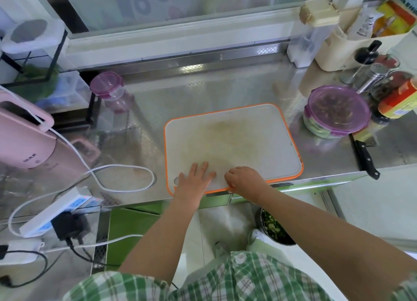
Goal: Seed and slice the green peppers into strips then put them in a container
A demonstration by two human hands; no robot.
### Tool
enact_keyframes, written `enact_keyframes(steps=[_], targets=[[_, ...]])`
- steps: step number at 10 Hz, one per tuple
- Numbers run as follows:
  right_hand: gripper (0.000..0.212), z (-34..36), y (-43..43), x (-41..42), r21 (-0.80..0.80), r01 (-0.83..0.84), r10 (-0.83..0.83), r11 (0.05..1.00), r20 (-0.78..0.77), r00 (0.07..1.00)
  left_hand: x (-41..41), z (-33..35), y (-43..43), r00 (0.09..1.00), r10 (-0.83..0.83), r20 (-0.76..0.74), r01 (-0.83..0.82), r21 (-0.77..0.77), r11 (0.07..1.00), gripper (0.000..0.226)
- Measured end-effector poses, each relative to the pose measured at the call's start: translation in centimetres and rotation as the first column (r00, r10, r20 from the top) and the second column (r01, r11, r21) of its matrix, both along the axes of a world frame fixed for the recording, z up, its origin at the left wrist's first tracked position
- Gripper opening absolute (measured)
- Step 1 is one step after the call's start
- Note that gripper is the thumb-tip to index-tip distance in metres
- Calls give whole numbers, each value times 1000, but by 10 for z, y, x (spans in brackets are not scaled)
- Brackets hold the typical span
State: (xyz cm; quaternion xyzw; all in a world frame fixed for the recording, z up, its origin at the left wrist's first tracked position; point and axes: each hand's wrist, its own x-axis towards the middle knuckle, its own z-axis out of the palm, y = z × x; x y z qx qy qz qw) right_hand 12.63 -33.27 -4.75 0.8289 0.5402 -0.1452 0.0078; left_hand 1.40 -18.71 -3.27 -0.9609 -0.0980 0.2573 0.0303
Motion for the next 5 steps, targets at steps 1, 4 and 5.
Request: enact_keyframes(steps=[1, 4, 5], targets=[[21, 3, 1, -4, -8, 82, -82, 997, -28, 996, -1, 1, -3, 1000, 11, 11, -12, 24, 1000, 86], [13, 24, -17, 5, 43, 294, -256, 955, -387, 886, 11, 6, -26, 960, -46, 277, 40, 27, 999, 42], [11, 51, -30, 16, 148, 428, -292, 891, -534, 793, 27, 26, -39, 952, -101, 290, 95, 35, 995, 29]])
